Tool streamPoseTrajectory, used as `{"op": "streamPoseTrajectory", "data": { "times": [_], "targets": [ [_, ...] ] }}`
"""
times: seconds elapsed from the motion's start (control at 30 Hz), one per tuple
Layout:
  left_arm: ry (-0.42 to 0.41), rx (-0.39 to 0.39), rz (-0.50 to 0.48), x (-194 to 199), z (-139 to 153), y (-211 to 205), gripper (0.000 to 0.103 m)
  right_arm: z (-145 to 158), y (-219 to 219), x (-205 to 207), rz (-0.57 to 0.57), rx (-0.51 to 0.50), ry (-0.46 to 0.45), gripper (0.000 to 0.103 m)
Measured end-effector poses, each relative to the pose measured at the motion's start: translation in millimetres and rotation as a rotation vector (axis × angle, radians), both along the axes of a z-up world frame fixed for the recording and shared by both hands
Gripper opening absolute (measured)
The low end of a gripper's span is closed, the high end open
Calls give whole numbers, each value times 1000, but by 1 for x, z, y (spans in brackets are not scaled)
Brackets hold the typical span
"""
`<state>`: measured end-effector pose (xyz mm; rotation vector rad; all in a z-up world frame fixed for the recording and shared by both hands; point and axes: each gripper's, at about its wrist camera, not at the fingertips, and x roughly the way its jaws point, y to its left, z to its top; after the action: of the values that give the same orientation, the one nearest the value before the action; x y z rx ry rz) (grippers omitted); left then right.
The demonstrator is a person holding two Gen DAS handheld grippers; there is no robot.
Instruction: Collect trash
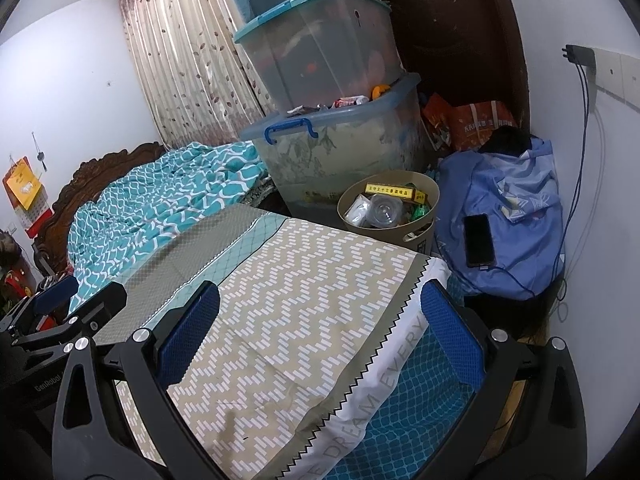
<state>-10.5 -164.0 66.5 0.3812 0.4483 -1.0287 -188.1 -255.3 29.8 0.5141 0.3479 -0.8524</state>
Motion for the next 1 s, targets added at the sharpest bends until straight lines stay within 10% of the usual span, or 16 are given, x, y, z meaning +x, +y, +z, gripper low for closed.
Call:
{"op": "streamPoseTrajectory", "data": {
  "times": [1.0],
  "targets": [
    [2, -2, 16, 5, -1, 3, 94, 0, -3, 11, 16, 4, 6, 99]
  ]
}}
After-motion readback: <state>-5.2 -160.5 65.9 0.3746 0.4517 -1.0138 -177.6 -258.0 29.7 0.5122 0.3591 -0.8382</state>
